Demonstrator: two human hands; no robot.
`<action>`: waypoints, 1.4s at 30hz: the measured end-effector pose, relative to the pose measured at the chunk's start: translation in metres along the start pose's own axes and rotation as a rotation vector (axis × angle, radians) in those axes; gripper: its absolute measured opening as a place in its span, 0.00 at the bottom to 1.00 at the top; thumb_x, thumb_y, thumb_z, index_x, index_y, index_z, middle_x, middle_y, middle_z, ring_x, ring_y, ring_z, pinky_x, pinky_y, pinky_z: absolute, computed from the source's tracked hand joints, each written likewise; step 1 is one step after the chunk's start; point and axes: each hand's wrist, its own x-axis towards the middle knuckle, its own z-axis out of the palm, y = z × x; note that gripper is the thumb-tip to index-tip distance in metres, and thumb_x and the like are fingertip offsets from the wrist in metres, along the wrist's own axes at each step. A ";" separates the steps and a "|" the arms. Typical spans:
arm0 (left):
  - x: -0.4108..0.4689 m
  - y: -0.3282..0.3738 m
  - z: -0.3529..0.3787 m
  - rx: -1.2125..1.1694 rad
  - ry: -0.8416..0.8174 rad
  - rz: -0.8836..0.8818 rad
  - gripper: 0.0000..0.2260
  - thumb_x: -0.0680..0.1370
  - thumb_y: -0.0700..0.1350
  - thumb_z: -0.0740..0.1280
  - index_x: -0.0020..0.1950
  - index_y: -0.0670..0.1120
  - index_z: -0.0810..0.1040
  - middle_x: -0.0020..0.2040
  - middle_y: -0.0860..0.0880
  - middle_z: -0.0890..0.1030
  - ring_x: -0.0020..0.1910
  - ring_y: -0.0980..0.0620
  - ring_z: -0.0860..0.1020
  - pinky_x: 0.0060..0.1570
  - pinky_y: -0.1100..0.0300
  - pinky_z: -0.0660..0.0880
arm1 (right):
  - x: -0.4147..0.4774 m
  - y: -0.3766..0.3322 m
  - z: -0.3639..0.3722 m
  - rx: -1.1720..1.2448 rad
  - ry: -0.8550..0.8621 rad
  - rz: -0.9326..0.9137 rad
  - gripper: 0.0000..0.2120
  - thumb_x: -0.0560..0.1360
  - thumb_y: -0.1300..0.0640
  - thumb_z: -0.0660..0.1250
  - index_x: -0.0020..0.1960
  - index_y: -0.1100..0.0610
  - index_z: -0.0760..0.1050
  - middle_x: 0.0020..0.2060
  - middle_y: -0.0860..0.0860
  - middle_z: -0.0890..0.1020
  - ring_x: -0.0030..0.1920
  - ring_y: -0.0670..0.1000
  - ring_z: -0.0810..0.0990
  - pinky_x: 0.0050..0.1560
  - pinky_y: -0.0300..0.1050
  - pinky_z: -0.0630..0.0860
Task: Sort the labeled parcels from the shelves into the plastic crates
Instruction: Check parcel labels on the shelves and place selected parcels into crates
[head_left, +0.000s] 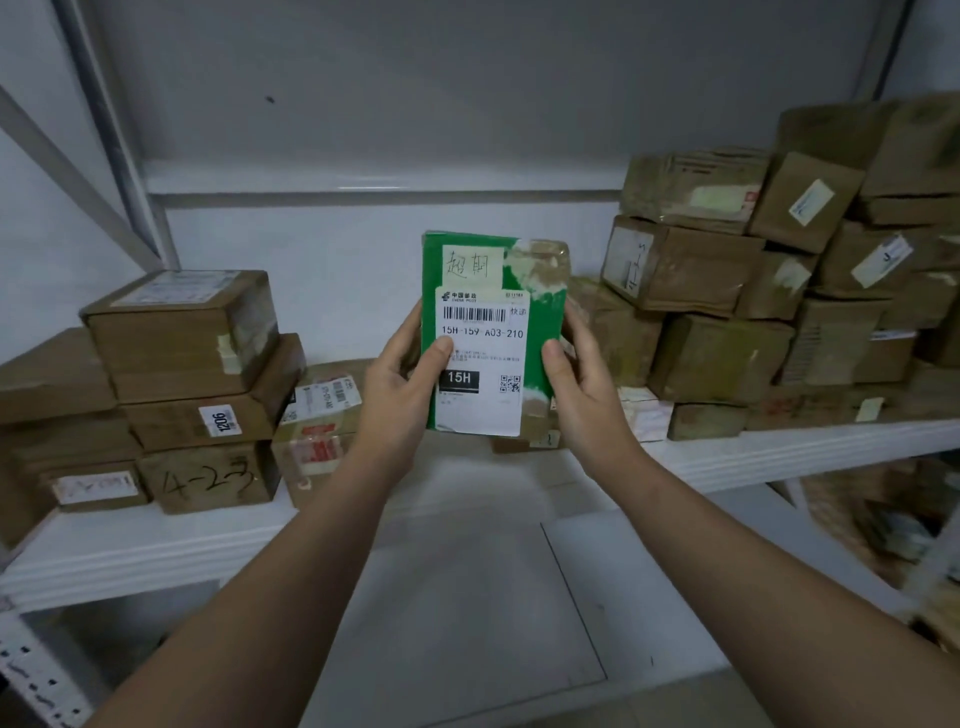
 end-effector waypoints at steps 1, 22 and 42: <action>-0.003 -0.003 -0.002 -0.004 -0.006 -0.008 0.21 0.80 0.40 0.62 0.74 0.50 0.67 0.60 0.52 0.80 0.56 0.55 0.80 0.50 0.61 0.79 | -0.003 0.003 0.001 -0.003 -0.001 0.001 0.20 0.82 0.57 0.57 0.71 0.42 0.59 0.71 0.49 0.69 0.68 0.42 0.71 0.67 0.42 0.70; -0.040 -0.028 0.022 0.046 -0.015 -0.008 0.20 0.84 0.50 0.54 0.76 0.50 0.63 0.68 0.49 0.75 0.64 0.52 0.75 0.61 0.48 0.76 | -0.044 0.009 -0.012 -0.002 0.129 0.081 0.18 0.83 0.54 0.53 0.72 0.42 0.58 0.66 0.41 0.72 0.67 0.38 0.70 0.67 0.38 0.69; -0.248 -0.049 0.332 -0.195 -0.287 -0.345 0.15 0.81 0.42 0.62 0.68 0.46 0.74 0.55 0.54 0.82 0.53 0.59 0.81 0.45 0.67 0.77 | -0.260 -0.023 -0.338 -0.239 0.431 0.359 0.20 0.82 0.53 0.58 0.72 0.43 0.63 0.64 0.38 0.74 0.65 0.37 0.71 0.65 0.37 0.69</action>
